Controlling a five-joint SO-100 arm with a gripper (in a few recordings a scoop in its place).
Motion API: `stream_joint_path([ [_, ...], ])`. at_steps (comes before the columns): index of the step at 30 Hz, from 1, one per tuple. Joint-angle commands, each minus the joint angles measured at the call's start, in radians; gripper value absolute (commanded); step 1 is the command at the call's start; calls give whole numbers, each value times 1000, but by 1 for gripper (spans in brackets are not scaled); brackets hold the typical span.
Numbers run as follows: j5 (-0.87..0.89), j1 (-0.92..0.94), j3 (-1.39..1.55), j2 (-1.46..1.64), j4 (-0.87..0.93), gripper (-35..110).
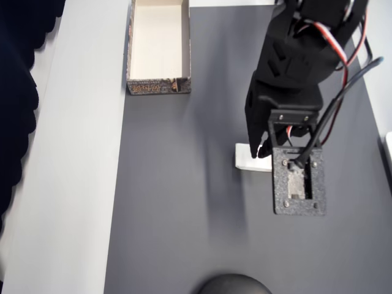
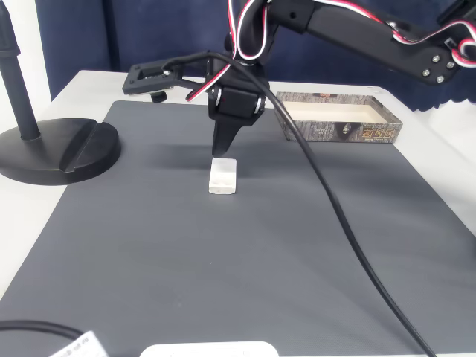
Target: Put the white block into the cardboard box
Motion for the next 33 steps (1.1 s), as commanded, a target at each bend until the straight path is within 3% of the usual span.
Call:
stream_joint_path([
  [1,225,-17,-11,95,8,-2],
  [5,428,-17,6,114,6,-2],
  [17,454,15,31,153,2,-1],
  [24,775,5,37,166,-6,-1],
  [33,992,8,35,167,-14,-1],
])
